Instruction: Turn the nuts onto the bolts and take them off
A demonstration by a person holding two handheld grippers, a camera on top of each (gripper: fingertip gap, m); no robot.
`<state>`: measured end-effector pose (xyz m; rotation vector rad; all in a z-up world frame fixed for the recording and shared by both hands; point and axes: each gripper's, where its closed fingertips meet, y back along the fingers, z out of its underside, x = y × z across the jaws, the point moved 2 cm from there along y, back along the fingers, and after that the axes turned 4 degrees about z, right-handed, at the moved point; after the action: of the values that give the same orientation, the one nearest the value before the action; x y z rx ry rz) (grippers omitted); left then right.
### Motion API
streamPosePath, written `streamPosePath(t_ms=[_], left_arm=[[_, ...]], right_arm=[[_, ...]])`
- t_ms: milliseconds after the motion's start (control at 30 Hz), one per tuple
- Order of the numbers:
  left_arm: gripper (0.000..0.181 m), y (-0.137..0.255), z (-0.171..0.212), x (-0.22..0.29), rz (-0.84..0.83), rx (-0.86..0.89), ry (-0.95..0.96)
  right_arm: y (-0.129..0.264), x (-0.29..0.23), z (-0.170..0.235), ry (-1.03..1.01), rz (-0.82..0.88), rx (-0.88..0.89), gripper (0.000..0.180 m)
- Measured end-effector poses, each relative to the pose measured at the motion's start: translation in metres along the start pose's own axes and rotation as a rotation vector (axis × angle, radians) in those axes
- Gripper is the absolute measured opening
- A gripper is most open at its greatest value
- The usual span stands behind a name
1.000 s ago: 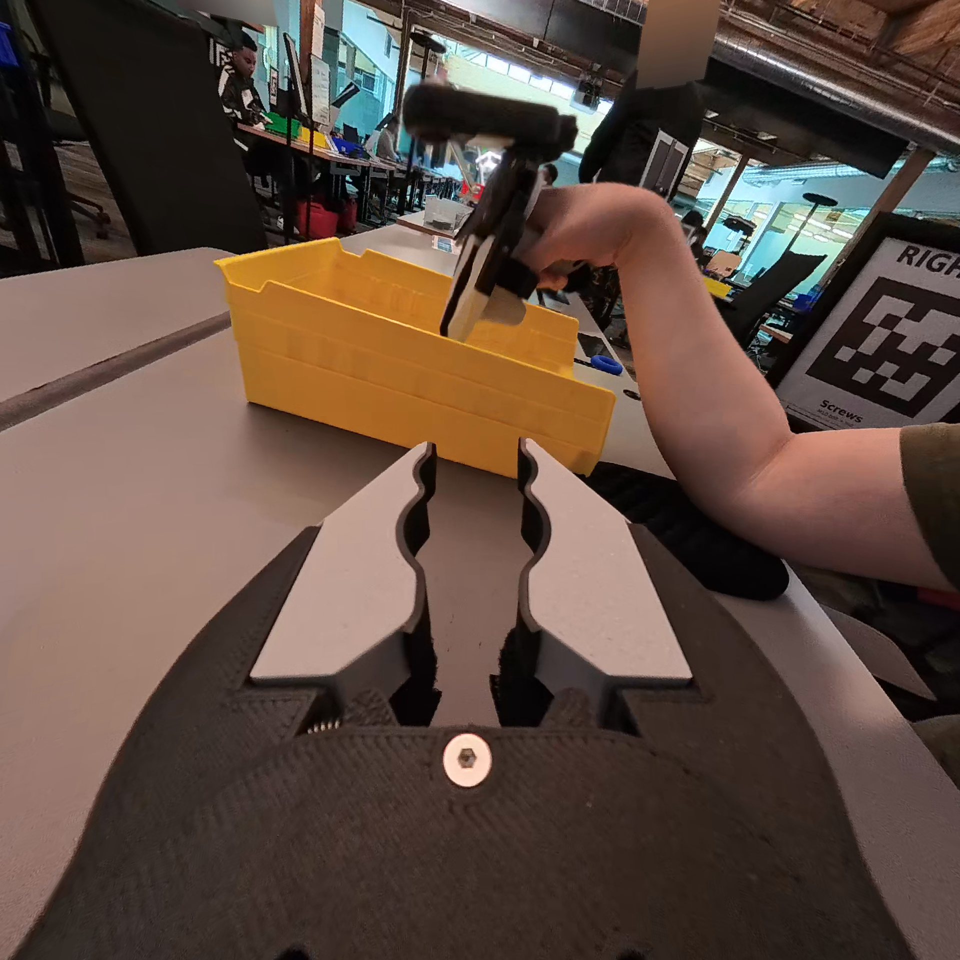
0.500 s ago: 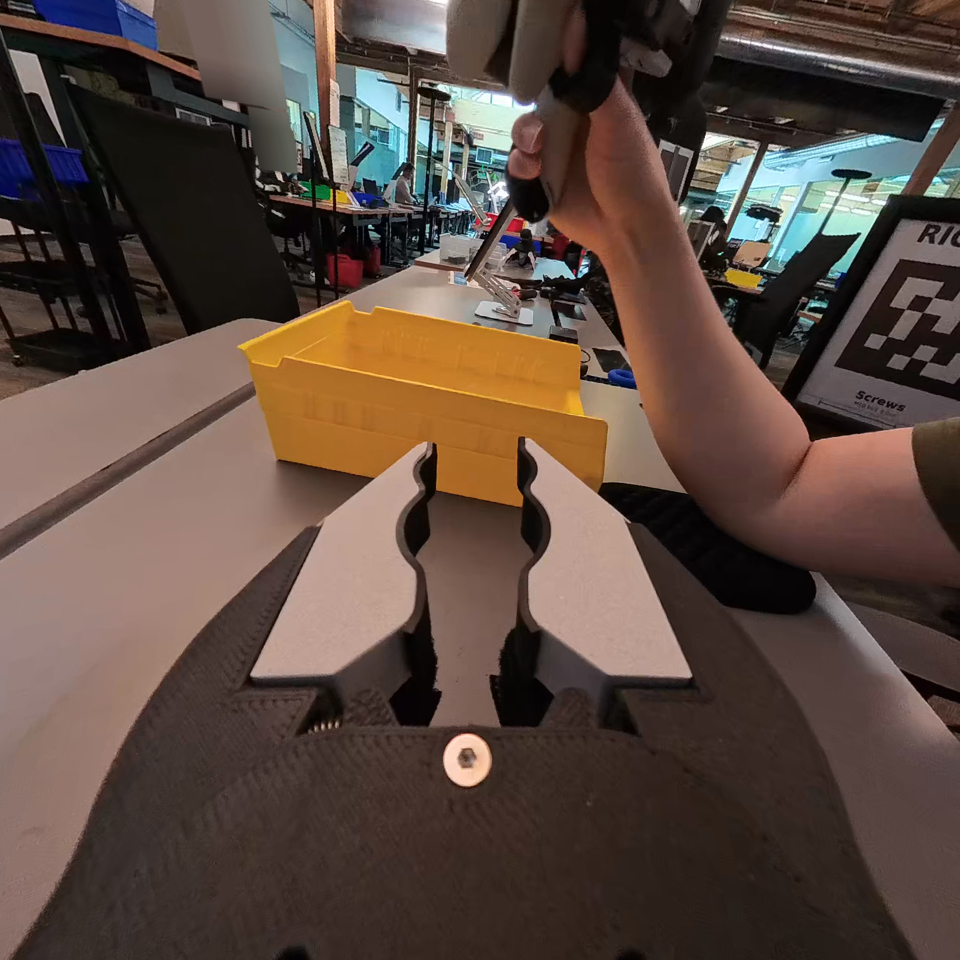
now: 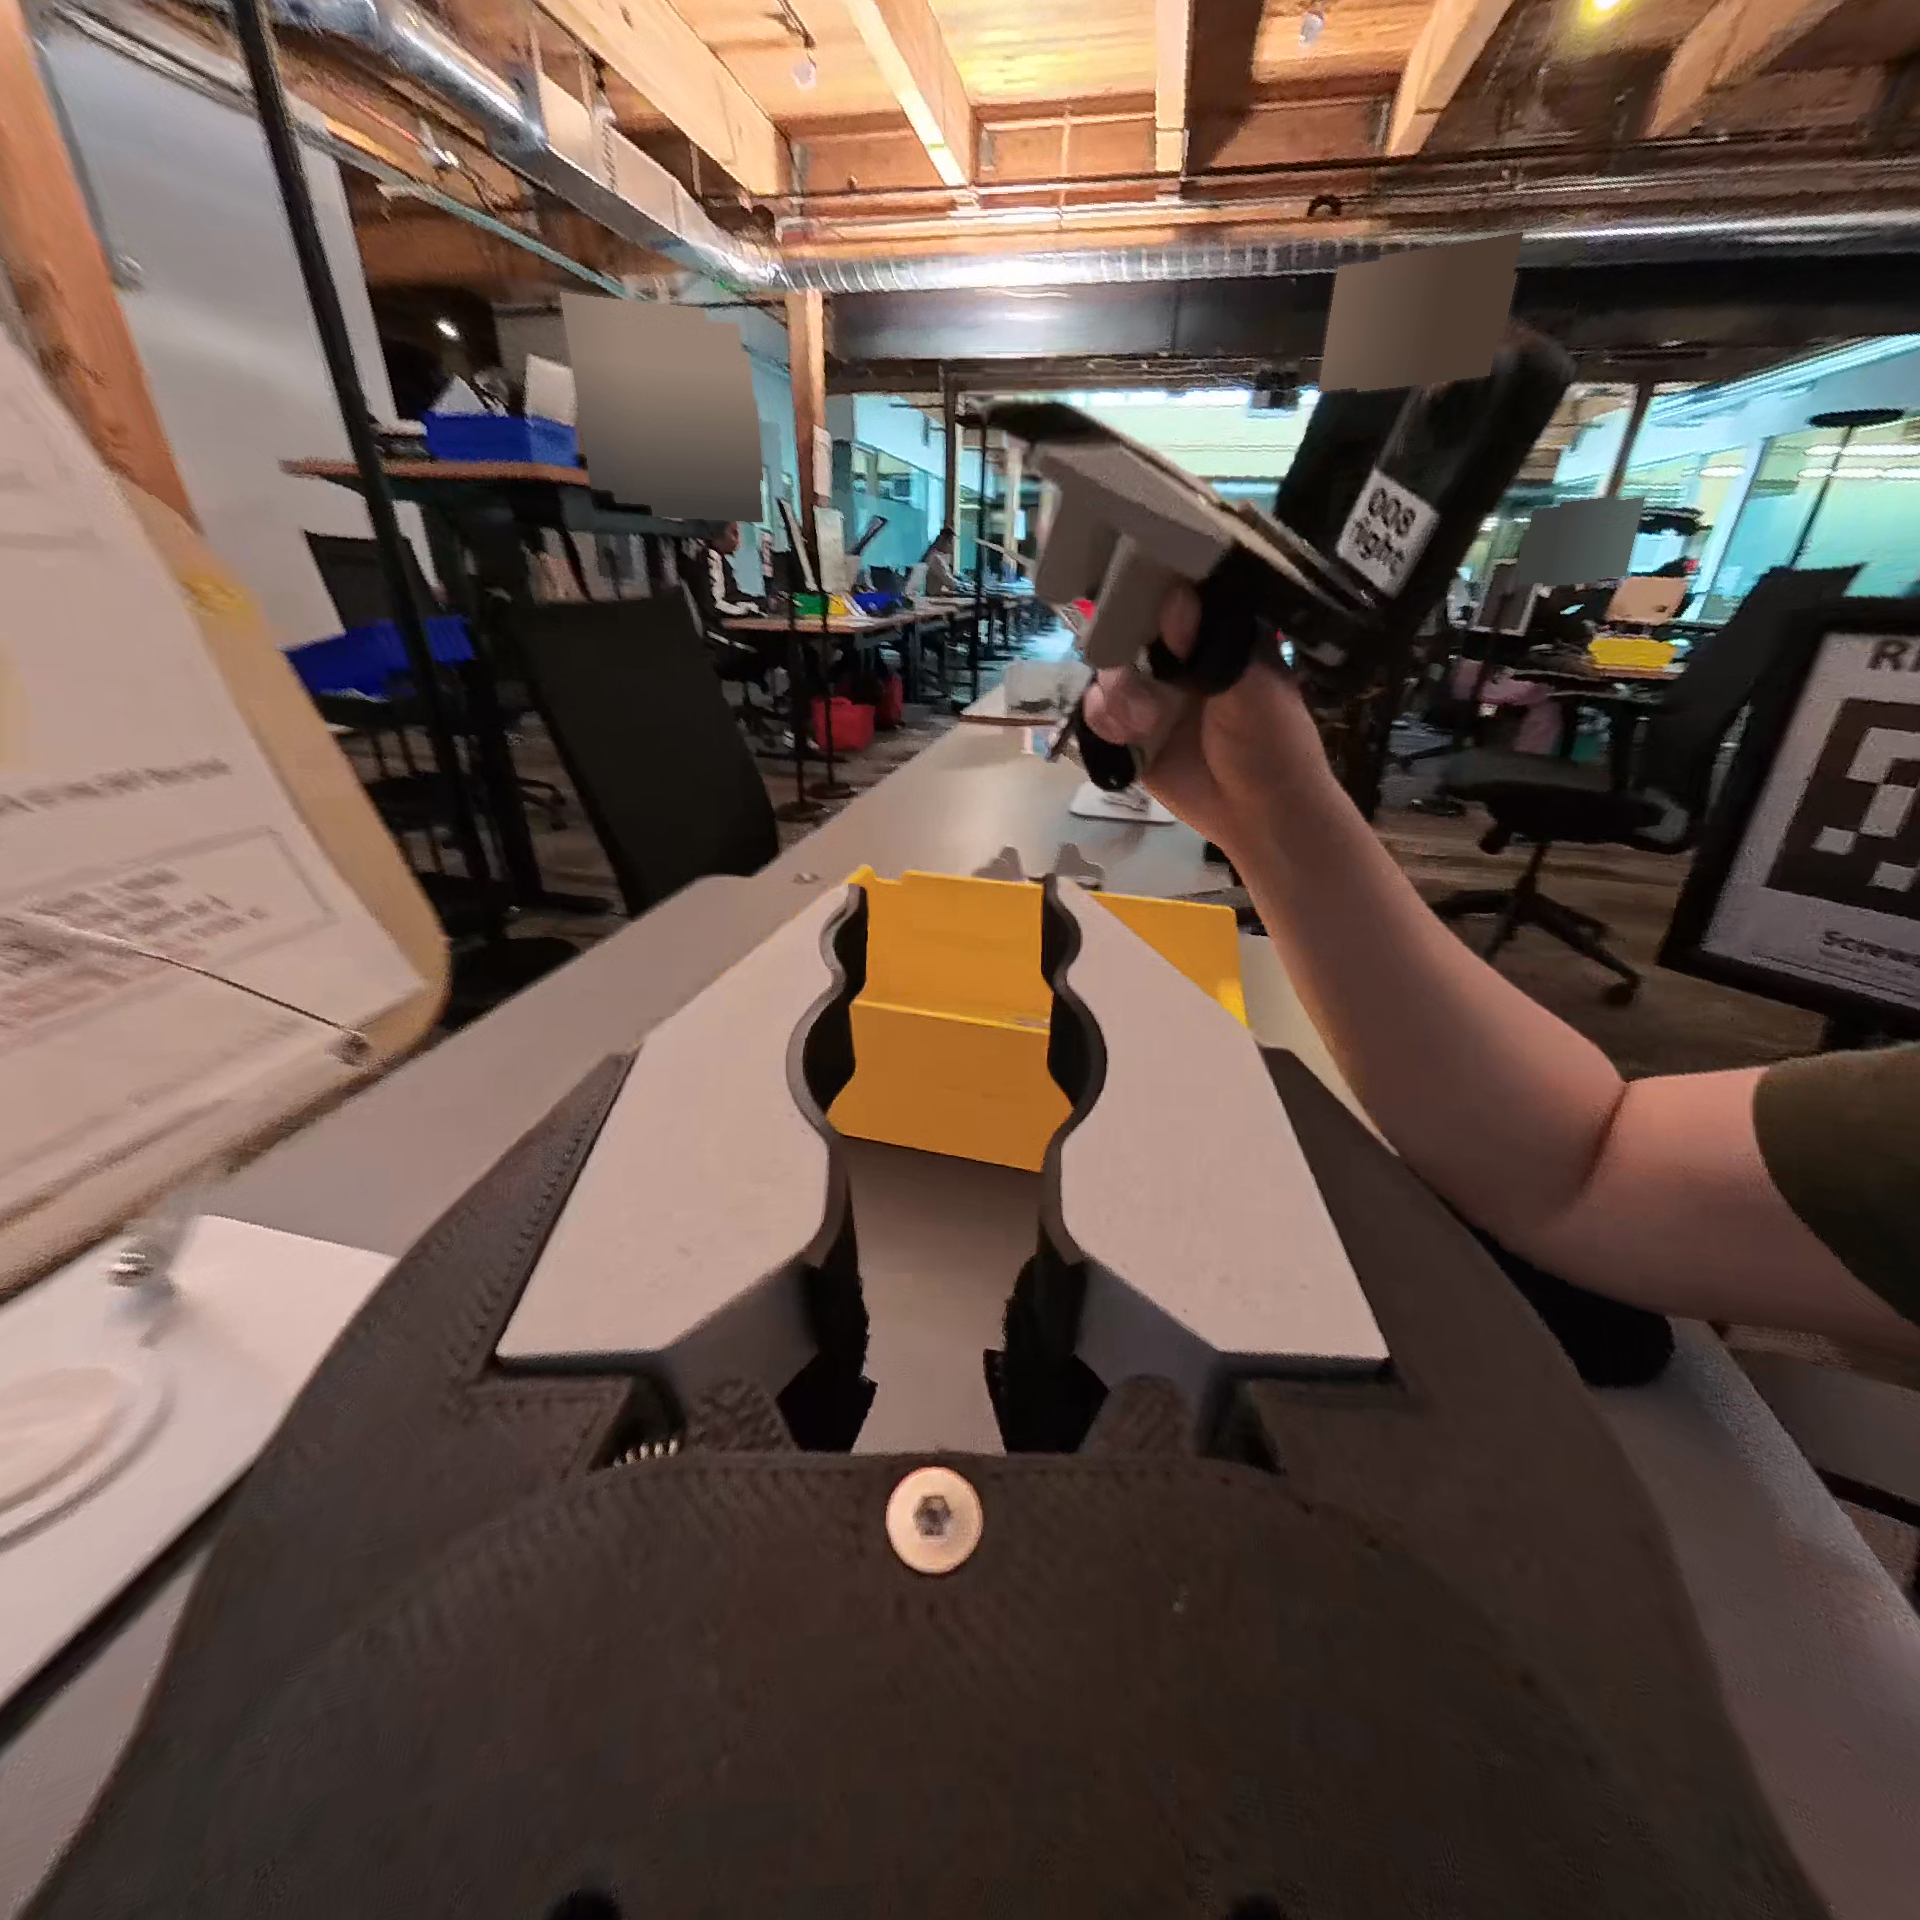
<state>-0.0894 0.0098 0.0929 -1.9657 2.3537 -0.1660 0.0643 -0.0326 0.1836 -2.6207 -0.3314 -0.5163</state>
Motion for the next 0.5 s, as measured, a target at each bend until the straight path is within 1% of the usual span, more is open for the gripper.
streamPosePath(t_ms=[67,100,133,233,333,500], left_arm=[[0.032,0.018,-0.022,-0.006,-0.04,0.017,-0.033],[0.032,0.028,-0.033,-0.007,-0.055,0.03,-0.044],[0.032,0.038,-0.045,-0.009,-0.07,0.048,-0.054],[0.031,0.07,-0.077,-0.013,-0.123,0.119,-0.082],[0.03,0.101,-0.1,-0.015,-0.184,0.153,-0.127],[0.03,0.142,-0.117,-0.024,-0.348,0.123,-0.243]], right_arm=[[0.004,-0.002,-0.005,0.016,-0.012,0.015,0.016],[0.006,-0.004,-0.007,0.026,-0.028,0.017,0.005],[0.007,-0.006,-0.009,0.035,-0.039,0.025,0.0],[0.007,-0.008,-0.006,0.032,-0.06,-0.004,0.0],[0.006,-0.006,-0.001,0.039,-0.051,-0.034,0.0],[0.003,-0.005,0.008,0.014,-0.05,-0.07,0.0]])
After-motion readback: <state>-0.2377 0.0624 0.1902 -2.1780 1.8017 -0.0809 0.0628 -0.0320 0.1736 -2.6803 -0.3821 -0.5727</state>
